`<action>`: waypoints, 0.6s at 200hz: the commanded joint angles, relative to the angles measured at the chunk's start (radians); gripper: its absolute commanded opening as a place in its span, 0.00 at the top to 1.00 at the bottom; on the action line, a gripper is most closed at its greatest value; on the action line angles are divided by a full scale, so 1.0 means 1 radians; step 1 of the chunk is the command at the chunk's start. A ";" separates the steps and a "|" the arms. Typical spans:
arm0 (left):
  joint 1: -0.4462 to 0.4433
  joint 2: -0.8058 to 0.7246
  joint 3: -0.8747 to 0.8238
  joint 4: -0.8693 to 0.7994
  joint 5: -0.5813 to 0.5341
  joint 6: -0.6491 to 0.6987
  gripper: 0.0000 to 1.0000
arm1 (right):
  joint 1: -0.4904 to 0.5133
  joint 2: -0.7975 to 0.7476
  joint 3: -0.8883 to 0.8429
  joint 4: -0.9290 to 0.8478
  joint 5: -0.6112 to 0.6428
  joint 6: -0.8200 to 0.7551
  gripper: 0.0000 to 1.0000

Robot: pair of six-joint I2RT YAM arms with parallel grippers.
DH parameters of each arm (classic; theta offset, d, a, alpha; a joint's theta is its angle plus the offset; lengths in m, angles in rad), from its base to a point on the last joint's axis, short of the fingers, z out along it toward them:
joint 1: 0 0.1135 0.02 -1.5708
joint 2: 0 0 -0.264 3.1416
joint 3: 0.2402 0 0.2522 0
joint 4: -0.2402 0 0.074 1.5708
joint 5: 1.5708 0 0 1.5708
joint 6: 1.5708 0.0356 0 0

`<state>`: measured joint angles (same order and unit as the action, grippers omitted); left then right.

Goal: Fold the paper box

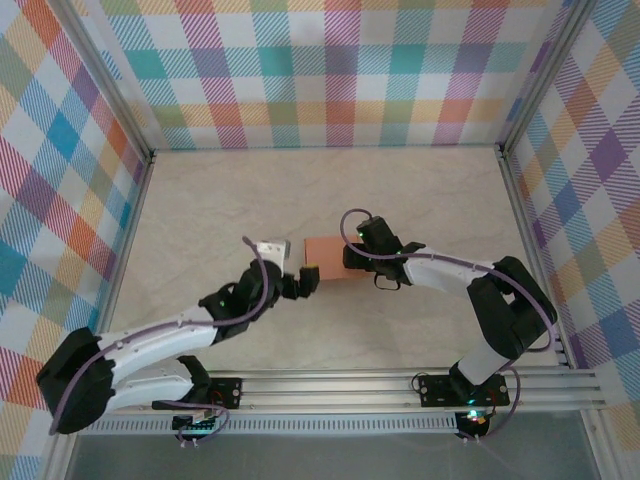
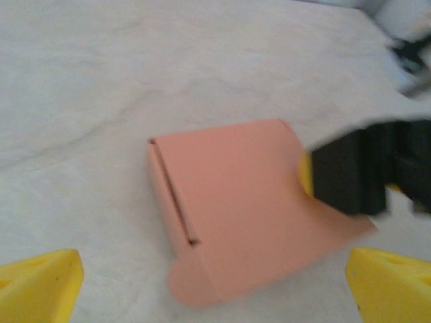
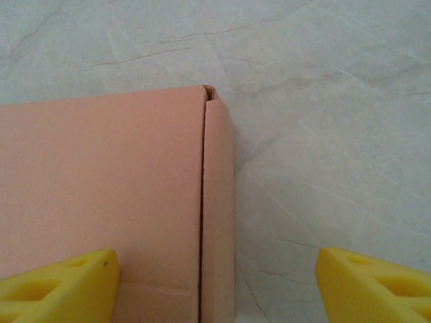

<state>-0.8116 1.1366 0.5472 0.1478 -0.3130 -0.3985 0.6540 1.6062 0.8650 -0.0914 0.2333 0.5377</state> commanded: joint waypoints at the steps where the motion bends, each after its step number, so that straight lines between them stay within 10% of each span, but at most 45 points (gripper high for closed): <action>1: 0.095 0.130 0.073 -0.108 0.133 -0.094 0.05 | 0.000 0.019 -0.017 0.045 -0.024 -0.016 0.24; 120: 0.178 0.412 0.095 0.017 0.300 -0.163 0.45 | -0.045 -0.007 -0.059 0.103 -0.136 -0.041 0.24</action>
<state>-0.6468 1.5337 0.6697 0.1452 -0.0418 -0.5430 0.6270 1.6169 0.8307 -0.0349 0.1833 0.5079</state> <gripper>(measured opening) 0.567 0.759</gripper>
